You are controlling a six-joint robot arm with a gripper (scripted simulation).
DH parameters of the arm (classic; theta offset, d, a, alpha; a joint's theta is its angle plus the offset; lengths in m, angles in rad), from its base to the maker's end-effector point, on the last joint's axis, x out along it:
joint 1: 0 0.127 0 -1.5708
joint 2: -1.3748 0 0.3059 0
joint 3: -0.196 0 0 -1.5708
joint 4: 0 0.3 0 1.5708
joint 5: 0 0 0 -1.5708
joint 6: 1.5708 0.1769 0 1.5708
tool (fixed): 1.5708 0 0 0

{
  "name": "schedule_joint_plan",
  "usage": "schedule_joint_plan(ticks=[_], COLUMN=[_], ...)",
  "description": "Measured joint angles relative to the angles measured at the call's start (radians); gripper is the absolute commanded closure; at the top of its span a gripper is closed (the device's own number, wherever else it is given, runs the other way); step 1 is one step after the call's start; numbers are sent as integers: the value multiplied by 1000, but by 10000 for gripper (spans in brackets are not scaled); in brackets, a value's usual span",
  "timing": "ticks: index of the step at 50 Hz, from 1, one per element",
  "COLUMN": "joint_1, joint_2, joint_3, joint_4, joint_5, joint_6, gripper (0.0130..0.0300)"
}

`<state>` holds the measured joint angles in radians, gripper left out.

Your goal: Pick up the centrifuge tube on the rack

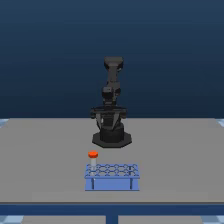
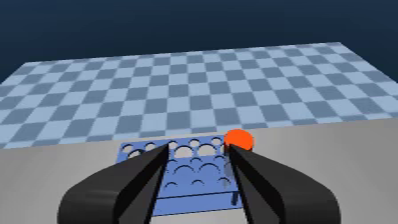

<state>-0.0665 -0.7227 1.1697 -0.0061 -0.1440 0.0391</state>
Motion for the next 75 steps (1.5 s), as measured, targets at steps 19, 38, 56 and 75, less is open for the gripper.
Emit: schedule_joint_plan(ticks=[19,38,56,75], joint_1=[-6,-27,-65,-122], joint_2=[7,31,77,159], joint_3=[-3,-14,-37,-82], joint_4=[-55,-221,-477,-781], joint_5=[-1,-6,-19,-49], joint_6=[47,193,420,682], gripper=[130,130,130,130])
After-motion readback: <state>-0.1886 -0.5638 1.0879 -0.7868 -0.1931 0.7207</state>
